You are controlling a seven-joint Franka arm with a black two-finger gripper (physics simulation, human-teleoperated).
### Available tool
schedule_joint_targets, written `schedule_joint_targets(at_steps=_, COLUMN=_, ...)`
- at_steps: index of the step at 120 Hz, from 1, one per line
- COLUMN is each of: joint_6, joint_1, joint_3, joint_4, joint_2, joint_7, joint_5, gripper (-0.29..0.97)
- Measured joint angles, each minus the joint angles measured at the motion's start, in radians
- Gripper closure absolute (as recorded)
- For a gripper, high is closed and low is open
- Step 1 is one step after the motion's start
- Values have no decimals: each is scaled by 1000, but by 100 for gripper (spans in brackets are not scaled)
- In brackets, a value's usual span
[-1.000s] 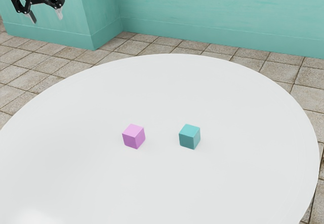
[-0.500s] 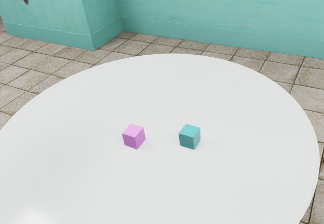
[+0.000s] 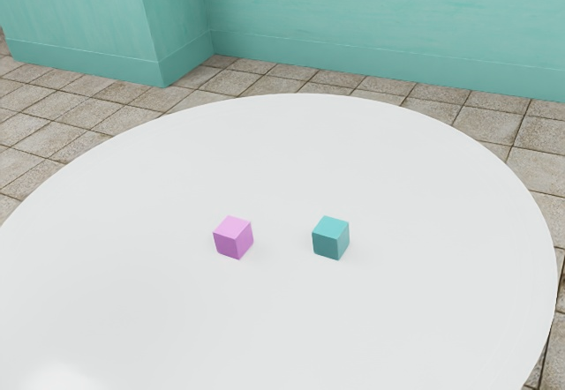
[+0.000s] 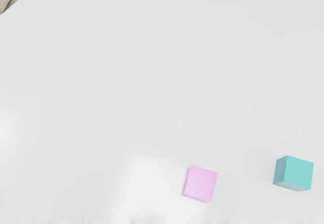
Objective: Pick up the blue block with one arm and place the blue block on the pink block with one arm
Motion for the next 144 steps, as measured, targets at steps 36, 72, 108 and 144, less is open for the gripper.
schedule_joint_targets(at_steps=36, joint_6=60, joint_1=209, joint_3=-202, joint_4=-272, joint_2=-15, joint_7=1, joint_5=39, gripper=2)
schedule_joint_targets(at_steps=72, joint_6=442, joint_1=202, joint_3=-141, joint_4=-1122, joint_2=-410, joint_7=2, joint_5=48, gripper=2)
schedule_joint_targets(at_steps=108, joint_6=641, joint_1=-9, joint_3=-136, joint_4=-1222, joint_2=-265, joint_7=-62, joint_5=84, gripper=2)
schedule_joint_targets(at_steps=144, joint_6=821, joint_1=-175, joint_3=-136, joint_4=-1091, joint_2=22, joint_7=-168, joint_5=-32, gripper=2)
